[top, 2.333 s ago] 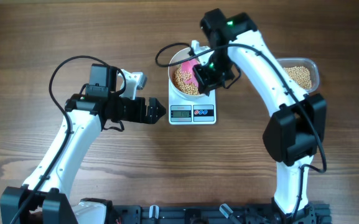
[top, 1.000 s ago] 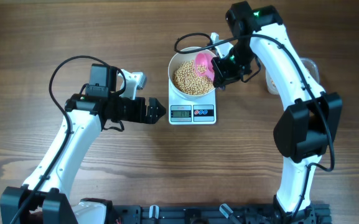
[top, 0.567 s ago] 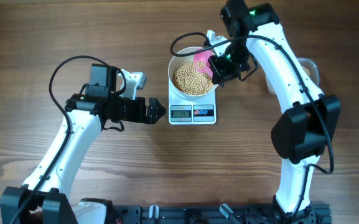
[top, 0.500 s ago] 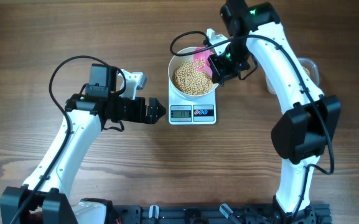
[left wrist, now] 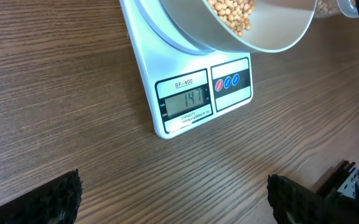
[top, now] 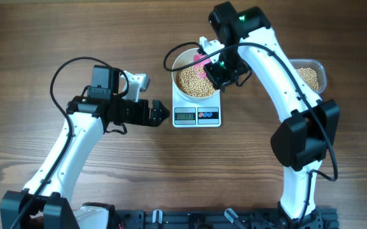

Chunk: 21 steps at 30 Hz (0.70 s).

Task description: Scoop item into bowl and weigh 150g on scale

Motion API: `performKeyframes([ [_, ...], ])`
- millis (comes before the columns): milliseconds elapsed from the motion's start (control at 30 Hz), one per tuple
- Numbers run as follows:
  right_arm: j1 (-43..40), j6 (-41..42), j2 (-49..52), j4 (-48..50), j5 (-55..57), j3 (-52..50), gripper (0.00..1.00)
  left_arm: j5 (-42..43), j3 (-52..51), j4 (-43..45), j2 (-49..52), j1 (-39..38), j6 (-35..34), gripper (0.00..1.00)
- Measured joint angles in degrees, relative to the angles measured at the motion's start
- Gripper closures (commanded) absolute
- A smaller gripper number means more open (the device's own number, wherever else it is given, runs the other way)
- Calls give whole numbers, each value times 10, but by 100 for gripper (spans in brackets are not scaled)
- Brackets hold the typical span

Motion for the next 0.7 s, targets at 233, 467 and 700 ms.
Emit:
performKeyframes([
  [233, -1, 0, 0, 0, 8, 0, 96, 0, 0, 0, 0, 0, 0, 0],
  [467, -1, 0, 0, 0, 11, 0, 96, 0, 0, 0, 0, 0, 0, 0],
  [700, -1, 0, 0, 5, 21, 0, 96, 0, 0, 0, 0, 0, 0, 0],
])
